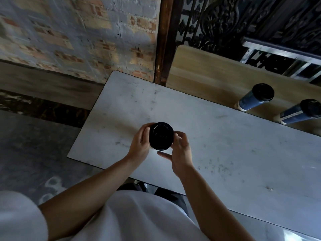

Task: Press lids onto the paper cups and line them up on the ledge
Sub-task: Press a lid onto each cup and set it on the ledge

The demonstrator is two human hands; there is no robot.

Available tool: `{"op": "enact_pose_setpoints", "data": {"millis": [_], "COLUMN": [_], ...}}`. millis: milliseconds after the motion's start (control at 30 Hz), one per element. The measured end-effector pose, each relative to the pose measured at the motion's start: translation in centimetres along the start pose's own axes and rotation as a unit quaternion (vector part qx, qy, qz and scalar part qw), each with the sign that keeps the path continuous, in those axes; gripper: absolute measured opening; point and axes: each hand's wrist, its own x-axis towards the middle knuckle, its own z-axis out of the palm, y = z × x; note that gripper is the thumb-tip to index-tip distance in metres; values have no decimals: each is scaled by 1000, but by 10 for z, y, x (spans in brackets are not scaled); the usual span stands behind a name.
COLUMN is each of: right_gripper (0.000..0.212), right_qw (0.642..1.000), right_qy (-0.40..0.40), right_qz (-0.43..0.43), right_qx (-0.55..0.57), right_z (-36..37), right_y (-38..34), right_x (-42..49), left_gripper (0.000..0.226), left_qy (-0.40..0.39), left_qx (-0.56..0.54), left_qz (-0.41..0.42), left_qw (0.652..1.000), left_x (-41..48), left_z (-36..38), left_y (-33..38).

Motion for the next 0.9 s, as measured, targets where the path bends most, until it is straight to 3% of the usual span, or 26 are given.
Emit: {"op": "enact_pose_setpoints", "data": {"millis": [233, 367, 433, 533, 667, 900], "right_gripper": [20, 26, 28, 26, 15, 16], "right_qw": [994, 998, 999, 999, 998, 996], "right_qy": [-51, -38, -24, -10, 8, -40], "right_qz": [1, -28, -28, -45, -47, 11], "right_qx": [100, 40, 5, -29, -41, 73], "right_z": [-7, -7, -8, -10, -7, -13], "right_y": [9, 10, 7, 5, 8, 4], "right_x": [-14, -12, -8, -4, -3, -10], "left_gripper": [24, 16, 27, 37, 14, 24], "left_qy": [81, 113, 105, 85, 68, 46], "left_qx": [-95, -18, 28, 52, 24, -54], "left_qz": [-130, -168, -188, -168, -123, -126], "left_qw": [984, 979, 976, 981, 990, 990], "left_x": [-15, -19, -13, -10, -12, -9], "left_z": [5, 4, 0, -4, -5, -4], "left_y": [6, 4, 4, 5, 7, 8]}}
